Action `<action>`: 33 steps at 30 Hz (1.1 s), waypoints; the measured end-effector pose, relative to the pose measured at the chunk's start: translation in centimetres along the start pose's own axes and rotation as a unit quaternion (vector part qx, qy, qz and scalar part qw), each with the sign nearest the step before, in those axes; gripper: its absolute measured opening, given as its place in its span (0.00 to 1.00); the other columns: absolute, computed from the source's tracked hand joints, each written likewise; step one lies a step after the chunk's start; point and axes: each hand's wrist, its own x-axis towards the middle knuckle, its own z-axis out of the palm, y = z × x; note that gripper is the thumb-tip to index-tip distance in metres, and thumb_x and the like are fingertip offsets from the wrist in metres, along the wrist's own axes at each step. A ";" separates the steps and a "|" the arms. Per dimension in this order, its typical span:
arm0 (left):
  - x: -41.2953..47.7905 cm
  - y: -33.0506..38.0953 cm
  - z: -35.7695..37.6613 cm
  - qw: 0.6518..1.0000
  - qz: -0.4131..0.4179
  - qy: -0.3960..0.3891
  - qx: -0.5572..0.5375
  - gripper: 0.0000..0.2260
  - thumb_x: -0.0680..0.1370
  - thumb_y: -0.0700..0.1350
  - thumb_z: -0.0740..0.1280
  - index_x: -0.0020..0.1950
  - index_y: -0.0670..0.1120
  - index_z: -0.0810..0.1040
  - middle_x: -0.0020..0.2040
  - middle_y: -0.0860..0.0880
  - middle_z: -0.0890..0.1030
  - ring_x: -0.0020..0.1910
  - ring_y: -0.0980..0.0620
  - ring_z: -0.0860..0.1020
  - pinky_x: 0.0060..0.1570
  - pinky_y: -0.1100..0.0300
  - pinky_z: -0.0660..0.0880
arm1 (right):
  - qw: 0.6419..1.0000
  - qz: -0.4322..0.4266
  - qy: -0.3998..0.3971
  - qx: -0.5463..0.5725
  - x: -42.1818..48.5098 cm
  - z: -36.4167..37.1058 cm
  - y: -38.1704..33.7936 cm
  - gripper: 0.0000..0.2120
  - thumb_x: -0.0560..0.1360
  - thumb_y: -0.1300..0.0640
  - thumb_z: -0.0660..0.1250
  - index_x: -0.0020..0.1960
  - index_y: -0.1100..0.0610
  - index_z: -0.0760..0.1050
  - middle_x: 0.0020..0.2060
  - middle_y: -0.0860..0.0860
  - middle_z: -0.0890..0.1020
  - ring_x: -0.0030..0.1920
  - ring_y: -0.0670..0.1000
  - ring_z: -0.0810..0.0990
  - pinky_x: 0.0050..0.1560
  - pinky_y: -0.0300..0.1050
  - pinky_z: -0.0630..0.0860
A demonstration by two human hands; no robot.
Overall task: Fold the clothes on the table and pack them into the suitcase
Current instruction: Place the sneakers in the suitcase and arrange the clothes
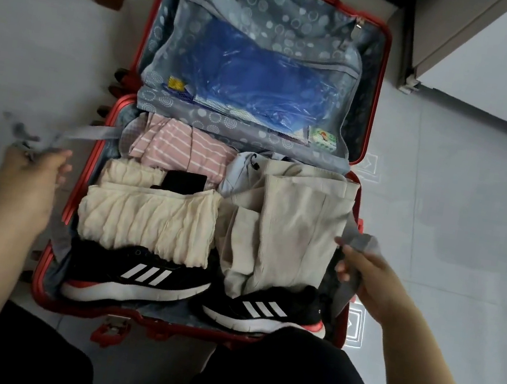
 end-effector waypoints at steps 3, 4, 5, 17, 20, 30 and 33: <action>-2.6 1.5 2.1 0.981 0.121 -0.090 0.126 0.13 0.77 0.38 0.64 0.59 0.52 0.73 0.52 0.51 0.74 0.50 0.53 0.72 0.48 0.64 0.67 | 0.963 -0.030 0.087 -0.254 0.7 1.8 -0.5 0.13 0.80 0.58 0.58 0.62 0.60 0.70 0.29 0.56 0.81 0.25 0.50 0.77 0.29 0.40 0.75; -3.9 1.5 2.9 0.962 0.156 -0.131 0.185 0.15 0.77 0.37 0.64 0.62 0.47 0.72 0.53 0.50 0.74 0.52 0.53 0.71 0.48 0.64 0.66 | 0.945 -0.045 0.124 -0.298 1.1 2.2 -0.7 0.15 0.80 0.58 0.56 0.67 0.58 0.67 0.29 0.56 0.81 0.25 0.51 0.78 0.30 0.42 0.75; -5.0 1.3 3.7 0.942 0.177 -0.166 0.230 0.14 0.77 0.37 0.65 0.63 0.42 0.72 0.53 0.47 0.75 0.52 0.51 0.72 0.48 0.63 0.65 | 0.939 -0.044 0.144 -0.310 1.4 2.7 -0.9 0.18 0.81 0.57 0.55 0.70 0.57 0.64 0.30 0.57 0.81 0.26 0.53 0.78 0.32 0.45 0.76; -6.6 0.6 5.2 0.842 0.399 -0.134 0.339 0.08 0.71 0.44 0.69 0.47 0.44 0.84 0.44 0.44 0.77 0.37 0.43 0.75 0.36 0.52 0.75 | 0.929 -0.266 0.248 -0.074 -1.4 4.2 -3.1 0.10 0.78 0.57 0.62 0.57 0.52 0.78 0.45 0.41 0.82 0.55 0.53 0.79 0.61 0.47 0.72; -6.5 0.4 4.5 0.854 0.376 -0.168 0.318 0.08 0.68 0.38 0.73 0.47 0.41 0.83 0.48 0.47 0.81 0.35 0.48 0.78 0.34 0.56 0.77 | 0.939 -0.316 0.087 -0.106 -2.4 8.2 -5.3 0.14 0.77 0.56 0.64 0.62 0.52 0.72 0.34 0.43 0.82 0.41 0.46 0.80 0.50 0.36 0.75; -6.4 0.7 5.1 0.863 0.261 -0.302 0.309 0.17 0.76 0.41 0.66 0.63 0.46 0.68 0.52 0.49 0.76 0.47 0.48 0.77 0.49 0.51 0.75 | 0.745 -0.226 -0.144 -0.612 -3.0 20.6 -7.6 0.14 0.75 0.61 0.61 0.61 0.57 0.69 0.51 0.57 0.80 0.50 0.58 0.78 0.42 0.45 0.70; -6.4 0.8 5.6 0.863 0.237 -0.332 0.299 0.20 0.75 0.41 0.68 0.67 0.46 0.70 0.58 0.50 0.73 0.49 0.51 0.77 0.53 0.54 0.75 | 0.771 -0.194 -0.176 -0.580 -2.7 21.0 -6.5 0.16 0.73 0.55 0.65 0.58 0.59 0.65 0.49 0.54 0.77 0.48 0.54 0.76 0.48 0.48 0.73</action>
